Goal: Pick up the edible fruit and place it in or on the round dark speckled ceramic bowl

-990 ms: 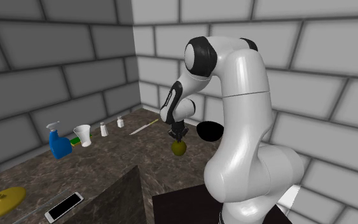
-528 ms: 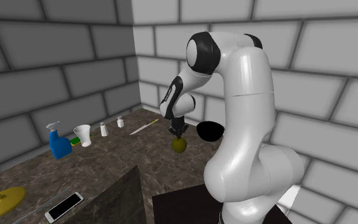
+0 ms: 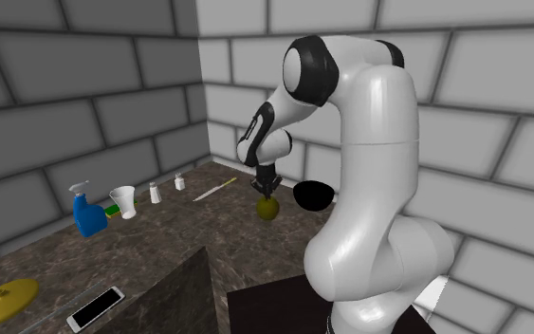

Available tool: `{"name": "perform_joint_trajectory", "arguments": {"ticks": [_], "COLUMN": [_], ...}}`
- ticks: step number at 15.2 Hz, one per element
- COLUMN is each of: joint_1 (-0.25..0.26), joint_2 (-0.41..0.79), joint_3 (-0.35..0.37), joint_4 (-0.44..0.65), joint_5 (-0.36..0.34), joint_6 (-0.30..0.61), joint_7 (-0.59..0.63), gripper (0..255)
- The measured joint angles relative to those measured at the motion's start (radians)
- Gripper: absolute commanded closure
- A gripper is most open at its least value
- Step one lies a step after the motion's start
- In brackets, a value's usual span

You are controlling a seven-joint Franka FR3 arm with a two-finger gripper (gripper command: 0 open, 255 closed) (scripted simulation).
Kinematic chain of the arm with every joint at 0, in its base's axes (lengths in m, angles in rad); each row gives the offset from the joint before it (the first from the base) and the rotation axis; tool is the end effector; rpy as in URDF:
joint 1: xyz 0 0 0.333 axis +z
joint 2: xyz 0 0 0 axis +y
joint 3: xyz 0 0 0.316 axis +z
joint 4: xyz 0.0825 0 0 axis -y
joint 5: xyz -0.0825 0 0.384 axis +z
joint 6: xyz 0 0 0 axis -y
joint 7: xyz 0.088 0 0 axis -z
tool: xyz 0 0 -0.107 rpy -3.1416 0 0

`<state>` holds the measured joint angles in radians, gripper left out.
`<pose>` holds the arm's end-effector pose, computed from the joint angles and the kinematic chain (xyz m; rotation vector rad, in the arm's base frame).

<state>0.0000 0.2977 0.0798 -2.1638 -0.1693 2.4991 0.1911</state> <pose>0.5673 0.0461 0.2611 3.0659 0.0282 0.0772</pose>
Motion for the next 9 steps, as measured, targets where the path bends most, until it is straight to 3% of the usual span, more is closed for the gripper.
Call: {"name": "perform_joint_trajectory", "arguments": {"ticks": [9], "joint_1": [-0.003], "joint_2": [-0.081], "joint_3": [0.011], "joint_4": [0.027], "joint_5": [0.026], "joint_6": [-0.107], "joint_7": [-0.021], "gripper": [255]}}
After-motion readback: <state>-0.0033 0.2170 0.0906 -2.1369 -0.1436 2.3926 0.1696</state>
